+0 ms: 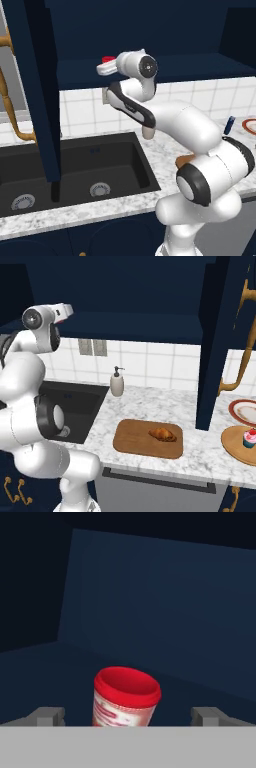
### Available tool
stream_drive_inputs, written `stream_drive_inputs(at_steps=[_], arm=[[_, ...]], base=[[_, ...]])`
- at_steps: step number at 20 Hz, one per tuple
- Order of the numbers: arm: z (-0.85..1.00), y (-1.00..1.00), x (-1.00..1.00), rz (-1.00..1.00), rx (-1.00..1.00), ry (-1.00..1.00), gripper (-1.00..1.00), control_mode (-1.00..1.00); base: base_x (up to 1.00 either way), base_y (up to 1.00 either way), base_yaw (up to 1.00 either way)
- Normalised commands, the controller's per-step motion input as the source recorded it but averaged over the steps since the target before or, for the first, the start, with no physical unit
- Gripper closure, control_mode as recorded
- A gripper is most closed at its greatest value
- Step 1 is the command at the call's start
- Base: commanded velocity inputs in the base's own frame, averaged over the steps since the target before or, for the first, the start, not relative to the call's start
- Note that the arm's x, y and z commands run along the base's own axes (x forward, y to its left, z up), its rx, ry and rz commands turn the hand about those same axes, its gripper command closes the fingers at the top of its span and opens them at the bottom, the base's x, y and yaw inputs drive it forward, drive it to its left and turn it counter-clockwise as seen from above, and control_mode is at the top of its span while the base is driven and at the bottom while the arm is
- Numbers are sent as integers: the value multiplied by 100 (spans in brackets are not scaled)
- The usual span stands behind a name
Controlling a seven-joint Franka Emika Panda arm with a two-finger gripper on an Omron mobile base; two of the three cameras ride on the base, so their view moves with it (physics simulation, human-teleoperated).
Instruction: From the different types of pastries on the counter, select a croissant and place it on the cutting board. Then retrieve a jar of jam from the cabinet and place it alongside the croissant on the cutting board.
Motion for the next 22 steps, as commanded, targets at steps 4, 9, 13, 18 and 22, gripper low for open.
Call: stream_drive_inputs(at_steps=[4,9,13,18,22], arm=[[-13,9,15,0,0,0,-100,-100],[-17,13,22,0,0,0,-100,-100],[0,2,44,0,0,0,-100,-100],[-3,1,24,0,0,0,-100,-100],[-8,7,0,0,0,0,-100,-100]], base=[[0,0,0],[0,0,0],[0,0,0],[0,0,0],[0,0,0]])
